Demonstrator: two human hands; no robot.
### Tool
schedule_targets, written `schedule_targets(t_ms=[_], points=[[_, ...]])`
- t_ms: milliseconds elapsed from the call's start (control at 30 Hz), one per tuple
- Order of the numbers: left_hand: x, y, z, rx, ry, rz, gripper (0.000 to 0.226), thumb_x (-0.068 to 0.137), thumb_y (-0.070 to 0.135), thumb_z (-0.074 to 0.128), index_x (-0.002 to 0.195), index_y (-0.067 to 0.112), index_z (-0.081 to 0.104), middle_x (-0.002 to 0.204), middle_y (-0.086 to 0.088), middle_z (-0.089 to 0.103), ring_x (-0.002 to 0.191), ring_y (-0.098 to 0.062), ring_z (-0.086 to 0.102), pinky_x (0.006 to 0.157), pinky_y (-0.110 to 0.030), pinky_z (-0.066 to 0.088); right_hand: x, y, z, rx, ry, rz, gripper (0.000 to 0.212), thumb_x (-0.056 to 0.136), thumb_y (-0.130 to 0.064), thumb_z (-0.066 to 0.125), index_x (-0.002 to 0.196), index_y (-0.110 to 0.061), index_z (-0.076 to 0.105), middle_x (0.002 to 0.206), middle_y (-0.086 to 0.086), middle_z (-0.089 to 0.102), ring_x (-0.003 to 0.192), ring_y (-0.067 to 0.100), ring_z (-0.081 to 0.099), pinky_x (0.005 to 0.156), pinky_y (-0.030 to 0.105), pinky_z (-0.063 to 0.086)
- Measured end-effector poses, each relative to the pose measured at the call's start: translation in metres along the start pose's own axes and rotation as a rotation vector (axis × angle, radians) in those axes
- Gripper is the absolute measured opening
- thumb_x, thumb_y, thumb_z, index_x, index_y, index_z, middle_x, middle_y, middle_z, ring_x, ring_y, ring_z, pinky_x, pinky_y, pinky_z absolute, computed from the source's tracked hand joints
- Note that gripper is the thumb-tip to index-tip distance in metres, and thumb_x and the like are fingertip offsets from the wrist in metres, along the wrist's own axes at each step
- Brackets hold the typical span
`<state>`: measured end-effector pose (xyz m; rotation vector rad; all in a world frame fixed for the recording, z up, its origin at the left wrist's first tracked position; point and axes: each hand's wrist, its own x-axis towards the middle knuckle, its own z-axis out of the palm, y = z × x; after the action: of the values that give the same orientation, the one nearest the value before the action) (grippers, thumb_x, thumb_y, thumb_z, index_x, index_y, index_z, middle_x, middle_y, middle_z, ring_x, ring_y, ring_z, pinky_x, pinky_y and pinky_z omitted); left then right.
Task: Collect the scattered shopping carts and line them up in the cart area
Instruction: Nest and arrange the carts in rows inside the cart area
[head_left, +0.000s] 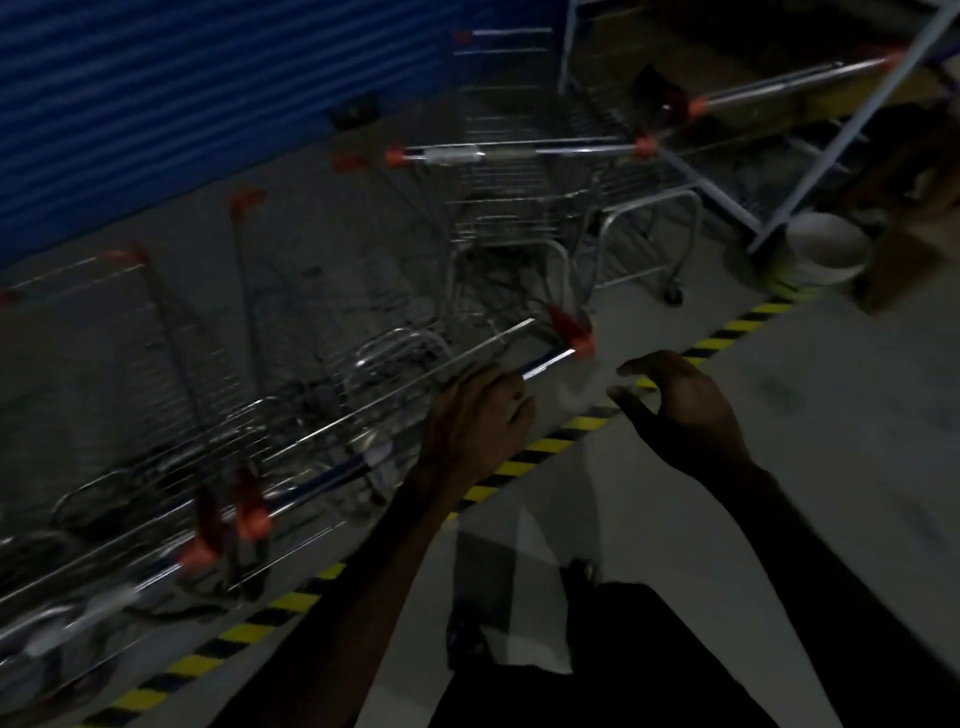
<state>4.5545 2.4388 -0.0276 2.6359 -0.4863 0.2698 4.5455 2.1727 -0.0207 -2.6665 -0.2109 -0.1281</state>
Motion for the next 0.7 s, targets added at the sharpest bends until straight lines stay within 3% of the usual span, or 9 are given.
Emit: schedule_targets(t_ms=[133, 267, 367, 567, 700], points=[[0.037, 0.044, 0.019, -0.053, -0.024, 0.091, 0.023, 0.093, 0.037, 0.064, 0.08, 0.018, 0.066, 0.086, -0.003, 0.066, 0.081, -0.03, 0.064, 0.064, -0.038, 0.052, -0.013, 0.036, -0.018, 0.0, 0.023, 0.128, 0.041, 0.1, -0.052, 0.059, 0.117, -0.016, 0.07, 0.116, 0.007, 0.069, 0.104, 0.028, 0.066, 0.081, 0.044, 0.056], [0.082, 0.071, 0.042, -0.122, -0.08, 0.15, 0.025, 0.095, 0.032, 0.064, 0.08, 0.012, 0.064, 0.087, -0.007, 0.066, 0.083, -0.033, 0.062, 0.069, -0.038, 0.051, 0.014, 0.073, -0.037, 0.066, -0.006, 0.234, 0.034, 0.1, -0.043, 0.067, 0.123, -0.019, 0.07, 0.118, 0.007, 0.068, 0.101, 0.031, 0.067, 0.081, 0.047, 0.056], [0.12, 0.088, 0.061, -0.059, -0.079, 0.146, 0.023, 0.095, 0.034, 0.069, 0.083, 0.016, 0.066, 0.09, -0.003, 0.068, 0.089, -0.029, 0.064, 0.078, -0.043, 0.054, 0.037, 0.104, -0.053, 0.126, 0.012, 0.23, 0.038, 0.101, -0.047, 0.066, 0.127, -0.019, 0.069, 0.119, 0.007, 0.069, 0.104, 0.029, 0.068, 0.083, 0.047, 0.057], [0.189, 0.125, 0.083, -0.015, -0.035, 0.068, 0.013, 0.098, 0.03, 0.07, 0.092, 0.019, 0.072, 0.097, 0.003, 0.07, 0.093, -0.019, 0.064, 0.074, -0.025, 0.041, 0.097, 0.162, -0.088, 0.119, -0.098, 0.21, 0.045, 0.102, -0.054, 0.06, 0.131, -0.021, 0.066, 0.121, 0.005, 0.068, 0.108, 0.024, 0.067, 0.083, 0.04, 0.055], [0.219, 0.123, 0.081, -0.082, -0.07, 0.01, 0.017, 0.1, 0.033, 0.064, 0.085, 0.024, 0.061, 0.089, 0.008, 0.056, 0.088, -0.017, 0.06, 0.074, -0.029, 0.044, 0.147, 0.182, -0.095, 0.076, -0.134, 0.093, 0.044, 0.1, -0.052, 0.063, 0.13, -0.02, 0.067, 0.117, 0.003, 0.072, 0.104, 0.025, 0.069, 0.081, 0.042, 0.057]])
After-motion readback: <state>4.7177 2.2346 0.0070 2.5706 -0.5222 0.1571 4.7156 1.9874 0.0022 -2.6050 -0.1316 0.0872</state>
